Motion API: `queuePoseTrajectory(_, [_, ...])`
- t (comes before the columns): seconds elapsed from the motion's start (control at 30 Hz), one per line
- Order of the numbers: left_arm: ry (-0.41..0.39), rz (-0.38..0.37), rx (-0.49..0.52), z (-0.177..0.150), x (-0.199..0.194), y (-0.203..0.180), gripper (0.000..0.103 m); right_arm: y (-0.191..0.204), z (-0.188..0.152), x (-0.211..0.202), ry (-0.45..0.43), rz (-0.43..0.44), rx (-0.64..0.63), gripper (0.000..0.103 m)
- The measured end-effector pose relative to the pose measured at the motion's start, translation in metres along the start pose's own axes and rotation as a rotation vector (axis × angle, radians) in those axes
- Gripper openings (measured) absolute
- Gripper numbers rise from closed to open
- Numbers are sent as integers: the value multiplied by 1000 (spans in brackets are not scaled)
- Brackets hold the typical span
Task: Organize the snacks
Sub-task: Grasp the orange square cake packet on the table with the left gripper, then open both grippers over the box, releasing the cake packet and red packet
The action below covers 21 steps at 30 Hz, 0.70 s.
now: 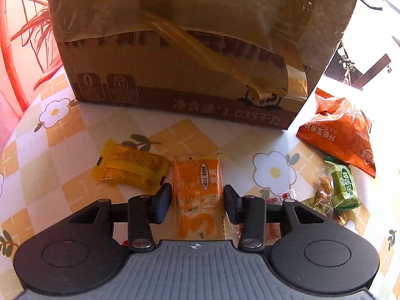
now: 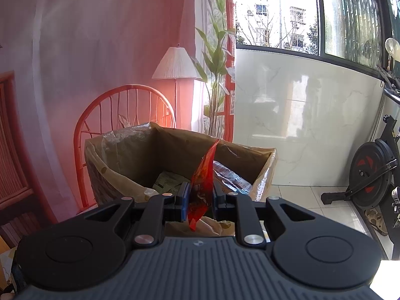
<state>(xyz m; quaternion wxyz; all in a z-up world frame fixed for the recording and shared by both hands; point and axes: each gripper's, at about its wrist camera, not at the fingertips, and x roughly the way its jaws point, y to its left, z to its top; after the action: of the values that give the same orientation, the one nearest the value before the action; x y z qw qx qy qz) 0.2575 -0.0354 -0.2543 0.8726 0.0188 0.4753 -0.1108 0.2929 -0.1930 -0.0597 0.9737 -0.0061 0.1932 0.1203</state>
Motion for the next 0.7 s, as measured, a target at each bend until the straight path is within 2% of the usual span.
queuePoseTrajectory(0.13, [-33,-40,-26,2,-14,4,38,-1,0,-1,2,-1,-1,19])
queuePoseTrajectory(0.27, [-134,-66,-18,21,-56,5,38,-4,4,-1,-7,0,8,19])
queuePoseTrajectory(0.4, [-269,-72,-29,57,-107,14,38,-9,14,0,-25,1,18,19])
queuePoseTrajectory(0.53, [-412,-49,2,98,-156,18,38,-11,25,6,-41,3,21,19])
queuePoseTrajectory(0.7, [-522,8,49,149,-183,18,38,-12,33,23,-32,9,23,19])
